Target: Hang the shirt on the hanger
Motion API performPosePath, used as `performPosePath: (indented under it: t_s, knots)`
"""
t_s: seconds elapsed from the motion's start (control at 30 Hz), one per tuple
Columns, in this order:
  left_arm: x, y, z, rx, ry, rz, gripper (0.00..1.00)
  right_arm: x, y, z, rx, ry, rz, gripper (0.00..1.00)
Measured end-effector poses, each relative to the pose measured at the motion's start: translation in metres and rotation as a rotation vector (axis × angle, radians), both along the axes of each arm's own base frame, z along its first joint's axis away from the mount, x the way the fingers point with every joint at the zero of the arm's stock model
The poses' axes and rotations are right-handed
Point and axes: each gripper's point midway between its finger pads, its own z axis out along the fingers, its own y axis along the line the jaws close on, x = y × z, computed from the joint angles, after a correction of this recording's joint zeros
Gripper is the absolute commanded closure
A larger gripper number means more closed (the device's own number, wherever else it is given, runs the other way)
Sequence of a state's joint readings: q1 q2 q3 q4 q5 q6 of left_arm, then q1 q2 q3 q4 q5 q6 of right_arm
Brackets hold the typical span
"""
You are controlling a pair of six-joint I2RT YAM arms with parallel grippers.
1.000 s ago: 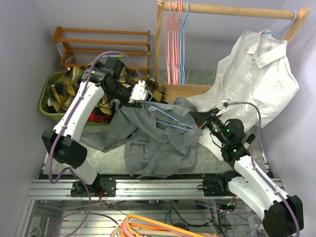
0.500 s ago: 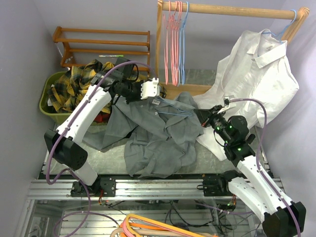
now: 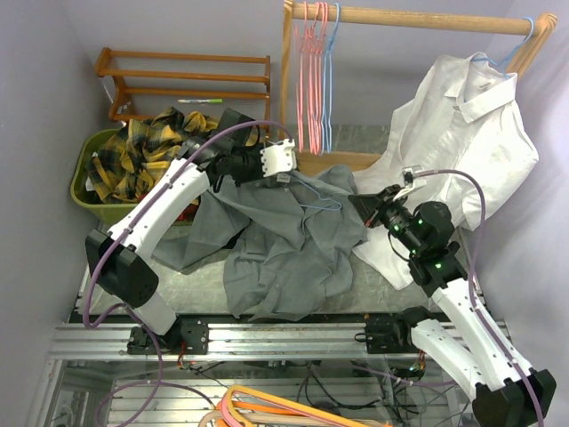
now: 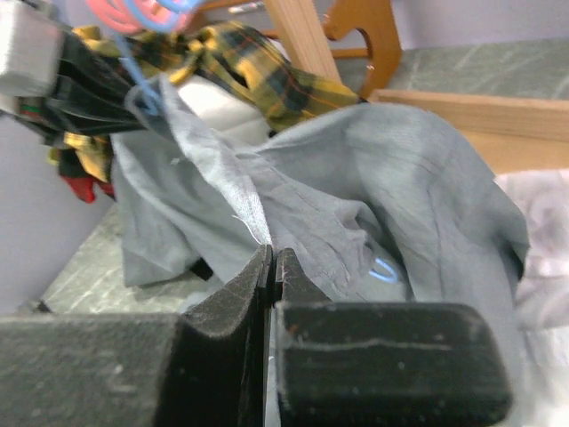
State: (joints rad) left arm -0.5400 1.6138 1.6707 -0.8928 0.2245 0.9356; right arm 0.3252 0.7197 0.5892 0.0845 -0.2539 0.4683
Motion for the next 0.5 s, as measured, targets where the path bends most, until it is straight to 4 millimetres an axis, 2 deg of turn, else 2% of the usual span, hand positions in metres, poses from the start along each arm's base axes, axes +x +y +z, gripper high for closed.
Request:
performPosePath:
  t_s: [0.1,0.17,0.3,0.43,0.5]
  knots:
    - [0.004,-0.004,-0.002,-0.002,-0.017,0.049,0.93,-0.002,0.003,0.018,0.014,-0.022,0.019,1.00]
    - [0.003,-0.008,-0.002,-0.009,-0.020,0.075,0.93,0.000,0.001,0.021,0.008,-0.024,0.006,1.00]
    - [-0.002,-0.012,0.000,-0.030,0.000,0.104,0.93,0.013,-0.006,-0.001,-0.038,0.036,-0.053,1.00]
    - [-0.010,-0.014,0.012,-0.053,0.023,0.093,0.93,0.021,-0.014,-0.035,-0.077,0.106,-0.107,1.00]
    - [-0.016,-0.014,0.018,-0.066,0.034,0.077,0.93,0.023,-0.019,-0.044,-0.088,0.126,-0.134,1.00]
